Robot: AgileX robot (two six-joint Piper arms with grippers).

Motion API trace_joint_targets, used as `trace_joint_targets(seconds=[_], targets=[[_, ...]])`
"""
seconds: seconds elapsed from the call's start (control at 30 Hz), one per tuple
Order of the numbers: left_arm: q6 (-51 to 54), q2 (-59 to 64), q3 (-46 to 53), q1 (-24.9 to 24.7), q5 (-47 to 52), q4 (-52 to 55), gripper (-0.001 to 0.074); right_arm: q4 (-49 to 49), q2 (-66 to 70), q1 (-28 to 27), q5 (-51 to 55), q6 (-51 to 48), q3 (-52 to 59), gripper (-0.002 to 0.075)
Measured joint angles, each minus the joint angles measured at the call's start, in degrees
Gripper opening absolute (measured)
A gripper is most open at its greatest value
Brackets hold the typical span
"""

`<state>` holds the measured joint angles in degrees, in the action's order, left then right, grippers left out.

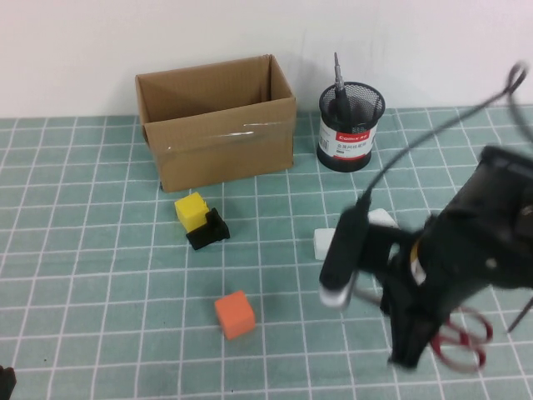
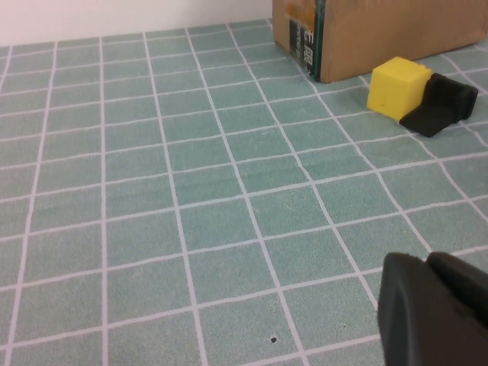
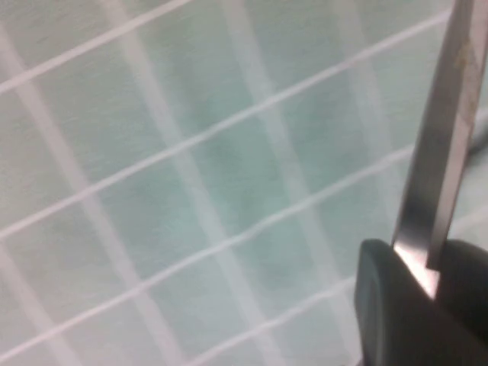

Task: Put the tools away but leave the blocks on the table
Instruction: Place the Scissors into the box

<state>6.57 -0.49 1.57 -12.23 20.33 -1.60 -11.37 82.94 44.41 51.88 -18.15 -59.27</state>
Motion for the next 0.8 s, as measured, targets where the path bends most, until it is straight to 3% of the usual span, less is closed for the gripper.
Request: trace_joint_targets(seconds=[0.03,0.1,0.13,0.17,0.2,0.27,0.3,0.33,0.5,0.53,0.57,0.67,0.7,0.73,0.8], targets=[[0.0,0.0,0.0,0.0,0.0,0.0,-0.0001,-7.5,0.0,0.0,0.2,0.7,-7.0,0.0059],[0.0,0.0,0.0,0.0,0.0,0.0,-0.0001,-4.5,0.8,0.0,0.3,1.8,-4.2,0.0059],[0.0,0.0,0.0,0.0,0.0,0.0,-0.0001,-11.5,1.5,0.0,0.3,2.2,-13.5,0.0059],[0.0,0.0,0.0,0.0,0.0,0.0,-0.0001,-7.2,2.5,0.0,0.3,2.3,-8.1,0.0059],[0.0,0.0,0.0,0.0,0.0,0.0,-0.0001,-14.5,3.6,0.0,0.3,2.3,-18.1,0.0059],[0.0,0.0,0.0,0.0,0.0,0.0,-0.0001,-17.2,6.2,-0.1,0.3,2.3,-23.2,0.0059],[0.0,0.0,0.0,0.0,0.0,0.0,-0.0001,-12.8,7.9,-0.2,0.3,1.8,-18.2,0.0059],[0.0,0.0,0.0,0.0,0.0,0.0,-0.0001,-19.0,9.7,-0.5,0.2,1.3,-29.7,0.0059],[0.0,0.0,0.0,0.0,0.0,0.0,-0.0002,-20.9,19.1,-1.2,-2.2,-2.0,-43.7,0.0059],[0.0,0.0,0.0,0.0,0.0,0.0,-0.0002,-17.9,21.0,-1.3,-3.1,-2.7,-37.7,0.0059],[0.0,0.0,0.0,0.0,0.0,0.0,-0.0002,-20.9,22.6,-1.3,-4.1,-3.2,-48.8,0.0059],[0.0,0.0,0.0,0.0,0.0,0.0,-0.0002,-20.8,27.8,-1.4,-7.4,-5.4,-56.5,0.0059],[0.0,0.0,0.0,0.0,0.0,0.0,-0.0002,-18.6,29.5,-1.4,-8.9,-6.6,-51.1,0.0059],[0.1,0.0,0.0,0.0,0.0,0.0,-0.0002,-20.5,31.2,-1.4,-10.3,-8.0,-60.6,0.0059],[0.1,0.0,0.0,0.0,0.0,0.0,-0.0002,-20.4,34.4,-1.4,-13.0,-10.6,-63.7,0.0059]])
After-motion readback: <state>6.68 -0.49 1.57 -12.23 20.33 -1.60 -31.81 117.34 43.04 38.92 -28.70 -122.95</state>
